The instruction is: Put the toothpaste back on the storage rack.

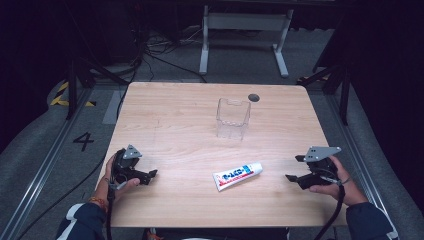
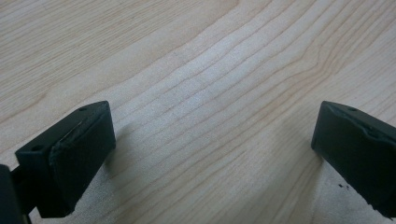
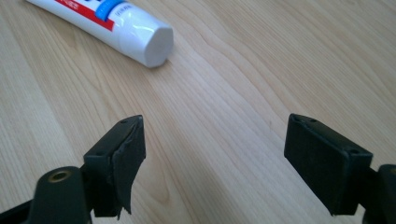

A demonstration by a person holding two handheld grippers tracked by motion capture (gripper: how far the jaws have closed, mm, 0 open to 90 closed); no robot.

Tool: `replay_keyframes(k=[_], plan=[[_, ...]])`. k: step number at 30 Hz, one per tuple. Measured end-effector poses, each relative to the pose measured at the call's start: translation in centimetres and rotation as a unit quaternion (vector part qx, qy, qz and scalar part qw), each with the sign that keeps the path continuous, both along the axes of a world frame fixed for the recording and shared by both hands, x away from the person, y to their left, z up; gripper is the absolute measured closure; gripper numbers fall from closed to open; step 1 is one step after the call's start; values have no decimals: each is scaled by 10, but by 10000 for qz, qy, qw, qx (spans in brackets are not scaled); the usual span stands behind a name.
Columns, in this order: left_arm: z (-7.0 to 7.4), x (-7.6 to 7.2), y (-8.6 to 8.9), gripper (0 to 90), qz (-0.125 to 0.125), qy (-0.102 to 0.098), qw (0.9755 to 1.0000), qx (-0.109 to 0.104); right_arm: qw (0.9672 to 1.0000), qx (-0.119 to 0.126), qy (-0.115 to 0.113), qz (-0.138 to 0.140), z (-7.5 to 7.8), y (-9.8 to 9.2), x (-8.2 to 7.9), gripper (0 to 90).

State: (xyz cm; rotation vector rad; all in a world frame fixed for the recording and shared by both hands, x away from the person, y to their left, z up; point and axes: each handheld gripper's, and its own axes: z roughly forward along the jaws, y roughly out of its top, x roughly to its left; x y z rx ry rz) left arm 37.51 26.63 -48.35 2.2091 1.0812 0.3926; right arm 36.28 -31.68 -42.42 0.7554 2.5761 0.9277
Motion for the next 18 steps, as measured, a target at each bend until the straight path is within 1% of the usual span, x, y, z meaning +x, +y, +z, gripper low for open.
replay_keyframes(k=[4,9,11,14,16,18], plan=[[0,0,0,1,2,0,10000,-1,9997,-119,-5,227,5,15,3,214],[0,0,0,1,1,1,10000,0,9985,-181,-33,520,10,37,8,228],[0,0,0,1,2,1,10000,-1,9974,-213,-24,685,12,47,10,228],[0,0,0,1,2,0,10000,-1,9960,-268,-27,853,15,57,12,228],[0,0,0,1,2,0,10000,-1,9950,-315,-68,949,17,64,13,229],[0,0,0,1,2,0,10000,-1,9938,-321,-42,1063,19,71,14,230]])
